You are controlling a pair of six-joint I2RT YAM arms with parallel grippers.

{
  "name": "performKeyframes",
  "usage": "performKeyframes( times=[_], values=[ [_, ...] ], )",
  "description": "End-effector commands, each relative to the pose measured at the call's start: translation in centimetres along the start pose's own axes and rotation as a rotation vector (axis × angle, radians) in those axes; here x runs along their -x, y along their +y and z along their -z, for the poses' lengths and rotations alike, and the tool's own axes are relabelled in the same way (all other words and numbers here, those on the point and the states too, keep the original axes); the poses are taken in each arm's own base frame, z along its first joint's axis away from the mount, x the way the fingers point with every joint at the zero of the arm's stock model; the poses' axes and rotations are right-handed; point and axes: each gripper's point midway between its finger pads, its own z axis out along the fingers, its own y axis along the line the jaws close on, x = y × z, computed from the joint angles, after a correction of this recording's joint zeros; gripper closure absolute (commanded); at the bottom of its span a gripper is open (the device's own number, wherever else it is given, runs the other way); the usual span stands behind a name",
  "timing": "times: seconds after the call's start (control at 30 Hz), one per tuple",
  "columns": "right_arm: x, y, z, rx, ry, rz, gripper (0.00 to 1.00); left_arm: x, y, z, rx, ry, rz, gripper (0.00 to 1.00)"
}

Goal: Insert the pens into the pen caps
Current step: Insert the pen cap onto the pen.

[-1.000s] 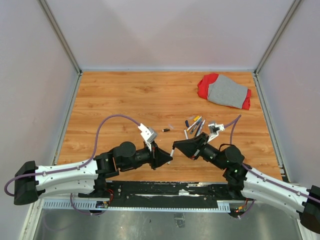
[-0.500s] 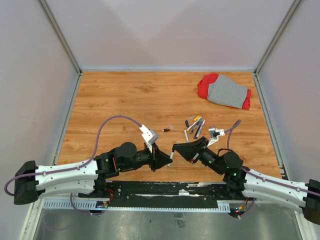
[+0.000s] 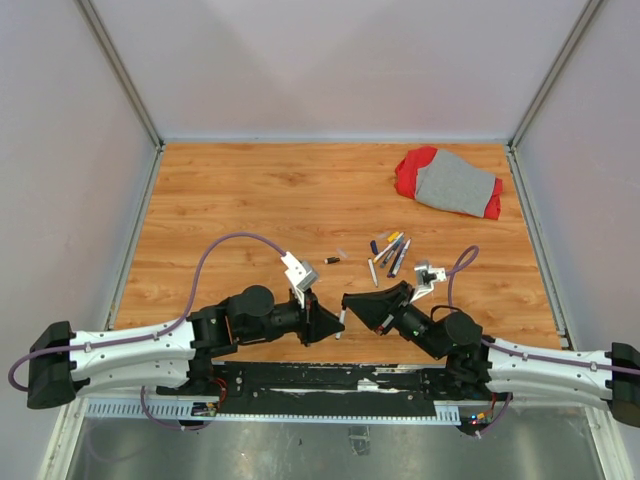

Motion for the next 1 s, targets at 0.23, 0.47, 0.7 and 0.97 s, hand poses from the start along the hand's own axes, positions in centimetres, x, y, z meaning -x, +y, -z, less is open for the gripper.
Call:
performKeyframes(
  times=[0.23, 0.47, 0.7, 0.97],
  values=[
    [-10.7, -3.4, 5.2, -0.032, 0.435, 0.227, 1.0, 13.5, -4.1, 2.8, -0.098, -0.511, 0.05, 1.0],
    [-11.2, -3.7, 5.9, -0.056, 0.479, 0.307, 0.99, 13.5, -3.9, 3.0, -0.092, -0.516, 0.052, 1.0],
    [-12.8, -2.3, 6.1, -0.002, 0.498, 0.199, 0.99, 13.6, -4.0, 2.7, -0.091, -0.514, 0.05, 1.0],
    [-12.9, -3.3, 6.7, -0.06, 0.508, 0.292, 0.99, 13.5, -3.9, 2.8, -0.082, -0.508, 0.042, 1.0]
  ],
)
